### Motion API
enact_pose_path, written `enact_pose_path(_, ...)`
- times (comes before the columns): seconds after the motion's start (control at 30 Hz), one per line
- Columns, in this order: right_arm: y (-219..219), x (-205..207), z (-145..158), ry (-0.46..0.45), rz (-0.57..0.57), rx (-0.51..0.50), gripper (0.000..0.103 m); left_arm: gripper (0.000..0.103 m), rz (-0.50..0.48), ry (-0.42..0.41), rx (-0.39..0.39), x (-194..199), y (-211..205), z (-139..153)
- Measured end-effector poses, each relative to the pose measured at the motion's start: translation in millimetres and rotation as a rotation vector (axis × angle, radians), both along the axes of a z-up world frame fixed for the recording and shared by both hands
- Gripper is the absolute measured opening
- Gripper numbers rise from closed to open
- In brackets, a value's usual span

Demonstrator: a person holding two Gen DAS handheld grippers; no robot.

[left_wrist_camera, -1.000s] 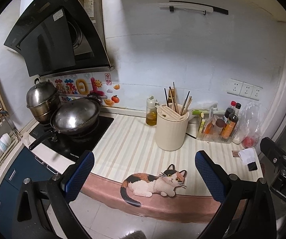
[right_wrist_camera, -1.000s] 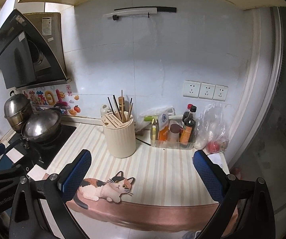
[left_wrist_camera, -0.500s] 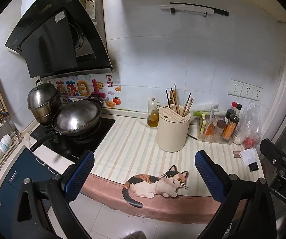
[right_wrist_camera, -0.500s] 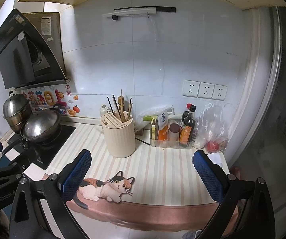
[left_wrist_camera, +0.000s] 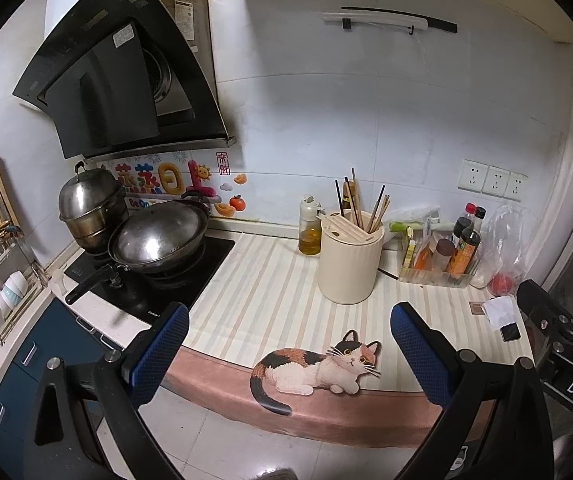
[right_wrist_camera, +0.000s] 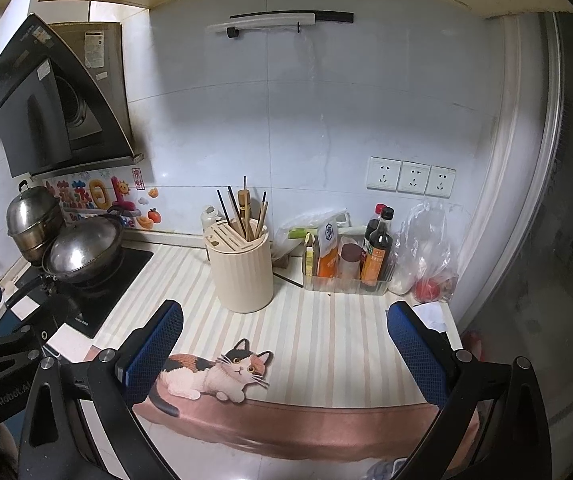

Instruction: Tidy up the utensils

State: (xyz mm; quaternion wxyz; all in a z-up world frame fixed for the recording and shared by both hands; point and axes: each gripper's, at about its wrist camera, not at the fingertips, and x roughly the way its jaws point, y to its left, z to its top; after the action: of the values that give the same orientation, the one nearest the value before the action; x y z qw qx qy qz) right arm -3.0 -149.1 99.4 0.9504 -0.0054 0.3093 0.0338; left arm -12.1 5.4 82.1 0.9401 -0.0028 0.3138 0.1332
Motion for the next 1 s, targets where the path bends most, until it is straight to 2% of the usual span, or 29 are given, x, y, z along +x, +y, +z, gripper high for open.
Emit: enact_pose_path(1.0,1.4,-5.2,-0.8,0.003,-0.019,-0.012,0.103,0.103,-0.012,0.003,-0.002,-2.8,-0.8,-2.0)
